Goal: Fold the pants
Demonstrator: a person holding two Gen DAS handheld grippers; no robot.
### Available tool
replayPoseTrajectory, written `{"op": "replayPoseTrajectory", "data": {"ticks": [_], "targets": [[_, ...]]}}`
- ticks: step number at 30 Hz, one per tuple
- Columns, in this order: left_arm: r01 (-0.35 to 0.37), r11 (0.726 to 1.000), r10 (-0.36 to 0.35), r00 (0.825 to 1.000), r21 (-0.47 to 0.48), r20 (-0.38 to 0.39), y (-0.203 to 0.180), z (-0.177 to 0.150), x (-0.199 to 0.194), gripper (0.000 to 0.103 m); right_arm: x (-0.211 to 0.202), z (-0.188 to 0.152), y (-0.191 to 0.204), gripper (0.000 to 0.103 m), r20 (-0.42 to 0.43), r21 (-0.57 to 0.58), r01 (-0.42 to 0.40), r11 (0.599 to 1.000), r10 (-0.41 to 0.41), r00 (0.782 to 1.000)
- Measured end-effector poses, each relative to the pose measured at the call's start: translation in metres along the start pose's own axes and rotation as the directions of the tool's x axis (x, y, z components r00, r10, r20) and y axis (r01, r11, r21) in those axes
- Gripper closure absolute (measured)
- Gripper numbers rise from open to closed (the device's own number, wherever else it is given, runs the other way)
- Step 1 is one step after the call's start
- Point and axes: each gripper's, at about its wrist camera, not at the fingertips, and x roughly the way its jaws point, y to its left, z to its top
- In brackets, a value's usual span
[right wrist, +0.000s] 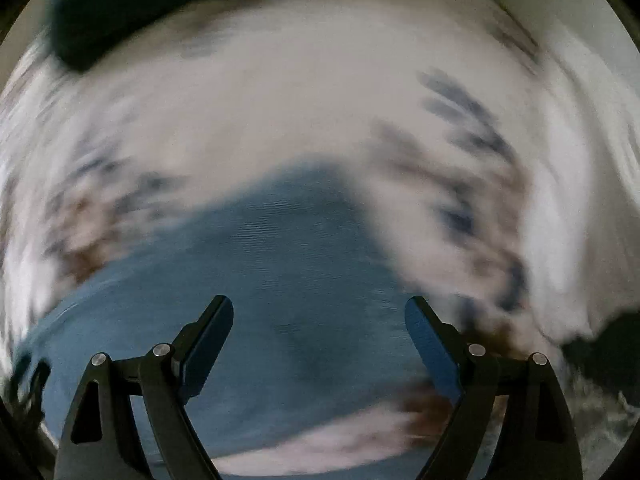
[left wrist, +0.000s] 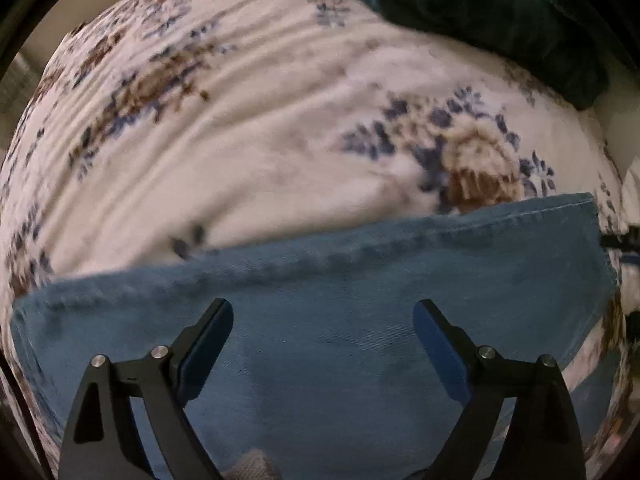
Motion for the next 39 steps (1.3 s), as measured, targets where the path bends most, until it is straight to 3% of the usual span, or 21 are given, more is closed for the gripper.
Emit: {"op": "replayPoseTrajectory", "data": {"ticks": [1, 4, 5, 6, 7, 9, 10, 11, 13, 16, 19, 21, 22, 23, 25, 27, 30, 31, 33, 37, 39], "targets": [[0.001, 1.000, -0.001, 1.000, -0.011, -0.010, -0.009, -0.001, 0.004, 0.011, 0.007, 0.001, -0.025, 0.013, -0.012, 0.058, 0.026, 0.998, -0.025, 1.000], [0.011, 0.999, -0.013, 0.999, -0.048, -0.030, -0.019, -0.006, 0.011, 0.011, 0.029, 0.005, -0.064, 0.013, -0.022, 0.147, -0.097, 0.984, 0.101, 0.995], [0.007, 0.999, -0.008, 0.999, -0.050, -0.031, -0.023, -0.009, 0.010, 0.011, 0.035, 0.004, -0.070, 0.013, -0.027, 0.160, -0.187, 0.969, 0.193, 0.981], [-0.001, 0.999, 0.000, 1.000, -0.050, -0.027, -0.026, -0.011, 0.008, 0.011, 0.045, 0.002, -0.072, 0.013, -0.050, 0.164, -0.307, 0.937, 0.319, 0.946], [-0.012, 0.999, 0.011, 1.000, -0.049, -0.019, -0.027, -0.011, 0.007, 0.011, 0.049, 0.002, -0.070, 0.014, -0.057, 0.155, -0.342, 0.927, 0.354, 0.934], [-0.030, 0.998, 0.030, 1.000, -0.052, -0.007, -0.025, -0.010, 0.005, 0.011, 0.046, -0.002, -0.055, 0.044, -0.017, 0.067, -0.383, 0.921, 0.385, 0.923], [-0.036, 0.998, 0.035, 0.999, -0.061, -0.006, -0.022, -0.008, 0.005, 0.011, 0.044, -0.004, -0.043, 0.090, -0.021, -0.002, -0.351, 0.936, 0.351, 0.936], [-0.037, 0.997, 0.037, 0.999, -0.068, -0.005, -0.019, -0.008, 0.003, 0.011, 0.039, -0.008, -0.039, 0.090, -0.017, -0.020, -0.346, 0.938, 0.345, 0.938], [-0.050, 0.996, 0.050, 0.999, -0.075, 0.000, -0.015, -0.011, -0.004, 0.011, 0.021, -0.011, -0.041, 0.091, 0.073, -0.046, -0.293, 0.955, 0.295, 0.953], [-0.059, 0.995, 0.060, 0.998, -0.077, 0.010, -0.008, -0.005, -0.008, 0.011, -0.009, -0.016, -0.065, 0.090, 0.181, 0.022, -0.289, 0.957, 0.281, 0.942], [-0.058, 0.994, 0.059, 0.998, -0.087, 0.004, -0.001, -0.001, -0.007, 0.011, 0.008, -0.014, -0.063, 0.088, 0.102, 0.055, -0.274, 0.960, 0.267, 0.958], [-0.068, 0.995, 0.069, 0.998, -0.077, 0.003, 0.005, -0.001, -0.009, 0.011, 0.023, -0.013, -0.049, 0.075, 0.011, 0.000, -0.210, 0.978, 0.210, 0.978], [-0.072, 0.995, 0.073, 0.997, -0.064, 0.004, 0.007, 0.000, -0.010, 0.011, 0.024, -0.013, -0.037, 0.060, -0.017, -0.034, -0.156, 0.987, 0.155, 0.988], [-0.084, 0.996, 0.085, 0.996, -0.040, 0.010, 0.011, 0.000, -0.013, 0.011, 0.017, -0.014, -0.030, 0.040, -0.018, -0.067, -0.124, 0.990, 0.123, 0.992], [-0.101, 0.995, 0.101, 0.995, -0.006, 0.022, 0.017, 0.002, -0.017, 0.011, -0.005, -0.020, -0.001, 0.024, 0.035, -0.171, -0.034, 0.985, 0.041, 0.999], [-0.105, 0.993, 0.105, 0.994, 0.044, 0.012, 0.026, 0.006, -0.020, 0.011, -0.035, -0.034, 0.037, 0.024, 0.110, -0.330, 0.039, 0.943, -0.003, 0.994], [-0.112, 0.983, 0.119, 0.992, 0.145, -0.041, 0.033, 0.013, -0.012, 0.011, -0.050, -0.056, 0.115, 0.024, 0.054, -0.566, -0.007, 0.824, 0.046, 0.997], [-0.135, 0.968, 0.154, 0.985, 0.213, -0.072, 0.034, 0.017, -0.004, 0.011, -0.046, -0.065, 0.158, 0.024, 0.009, -0.661, -0.030, 0.749, 0.048, 0.999], [-0.155, 0.935, 0.195, 0.976, 0.319, -0.098, 0.036, 0.020, 0.009, 0.011, -0.032, -0.071, 0.219, 0.024, -0.041, -0.744, -0.060, 0.666, 0.044, 0.998], [-0.170, 0.823, 0.311, 0.933, 0.542, -0.179, 0.049, 0.025, 0.054, 0.011, 0.002, -0.073, 0.320, 0.024, -0.072, -0.868, -0.029, 0.496, -0.067, 0.995], [-0.114, 0.816, 0.299, 0.922, 0.566, -0.245, 0.057, 0.028, 0.073, 0.010, 0.020, -0.071, 0.350, 0.024, -0.114, -0.894, -0.042, 0.446, -0.137, 0.984]]}}
